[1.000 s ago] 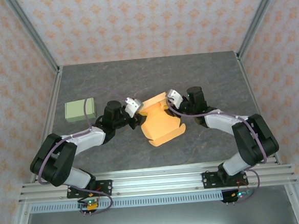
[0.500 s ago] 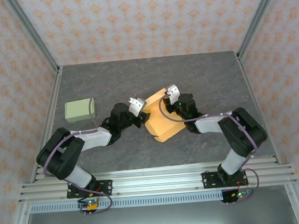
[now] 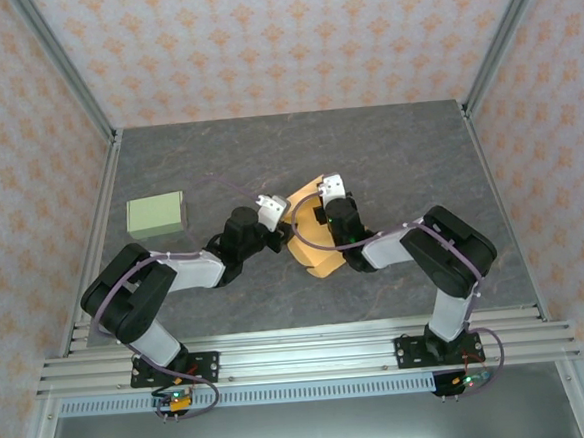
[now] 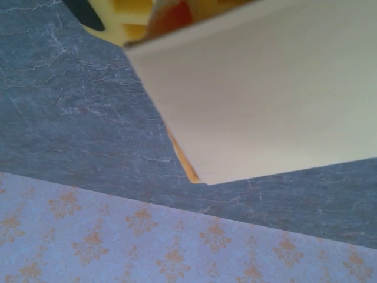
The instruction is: Fold the paper box
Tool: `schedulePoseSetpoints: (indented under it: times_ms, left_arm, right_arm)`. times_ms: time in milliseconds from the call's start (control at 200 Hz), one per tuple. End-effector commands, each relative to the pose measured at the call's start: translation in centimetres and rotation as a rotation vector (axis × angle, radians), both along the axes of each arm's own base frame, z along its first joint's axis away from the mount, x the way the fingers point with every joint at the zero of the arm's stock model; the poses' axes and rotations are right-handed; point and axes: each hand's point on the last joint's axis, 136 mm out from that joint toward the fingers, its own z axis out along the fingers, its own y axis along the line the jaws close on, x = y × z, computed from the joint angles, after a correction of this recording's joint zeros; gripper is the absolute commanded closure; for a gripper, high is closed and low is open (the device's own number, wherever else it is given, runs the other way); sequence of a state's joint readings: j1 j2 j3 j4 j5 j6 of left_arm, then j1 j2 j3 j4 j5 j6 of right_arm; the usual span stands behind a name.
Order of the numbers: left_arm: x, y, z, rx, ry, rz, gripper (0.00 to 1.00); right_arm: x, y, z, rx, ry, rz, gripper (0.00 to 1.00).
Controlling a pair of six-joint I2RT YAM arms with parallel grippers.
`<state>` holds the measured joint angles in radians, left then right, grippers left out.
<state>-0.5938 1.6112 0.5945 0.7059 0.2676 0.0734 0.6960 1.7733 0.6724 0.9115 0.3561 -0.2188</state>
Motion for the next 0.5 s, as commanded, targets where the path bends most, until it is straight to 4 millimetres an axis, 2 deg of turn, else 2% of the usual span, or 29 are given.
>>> schedulePoseSetpoints:
  times_ms: [0, 40, 125, 205, 310, 405, 496]
  left_arm:
    - [-1.8, -2.6, 0.8, -0.062, 0.008, -0.103, 0.78]
    - [-1.7, -2.7, 0.8, -0.065, 0.01, -0.1, 0.77]
    - [-1.5, -2.6, 0.4, -0.048, 0.009, -0.09, 0.78]
    - [-1.1, -2.3, 0.1, -0.021, 0.006, -0.069, 0.78]
    - [-0.8, -2.4, -0.5, 0.013, 0.008, -0.073, 0.78]
    - [-0.3, -2.2, -1.1, 0.029, 0.009, -0.05, 0.78]
    - [0.0, -2.1, -2.0, 0.051, 0.022, -0.037, 0.78]
  right_arm:
    - [1.2, -1.8, 3.2, 0.077, -0.07, -0.149, 0.95]
    - [1.1, -1.8, 3.0, 0.091, -0.062, -0.154, 0.93]
    - [0.9, -1.0, 2.7, 0.124, -0.041, -0.115, 0.77]
    - [0.3, -0.3, 3.0, 0.151, -0.028, -0.059, 0.71]
    - [-0.7, -0.3, 3.1, 0.145, 0.001, -0.01, 0.53]
    - [-2.3, 0.1, 3.0, 0.156, 0.046, 0.091, 0.42]
    - [-4.4, 1.1, 2.7, 0.151, 0.127, 0.232, 0.39]
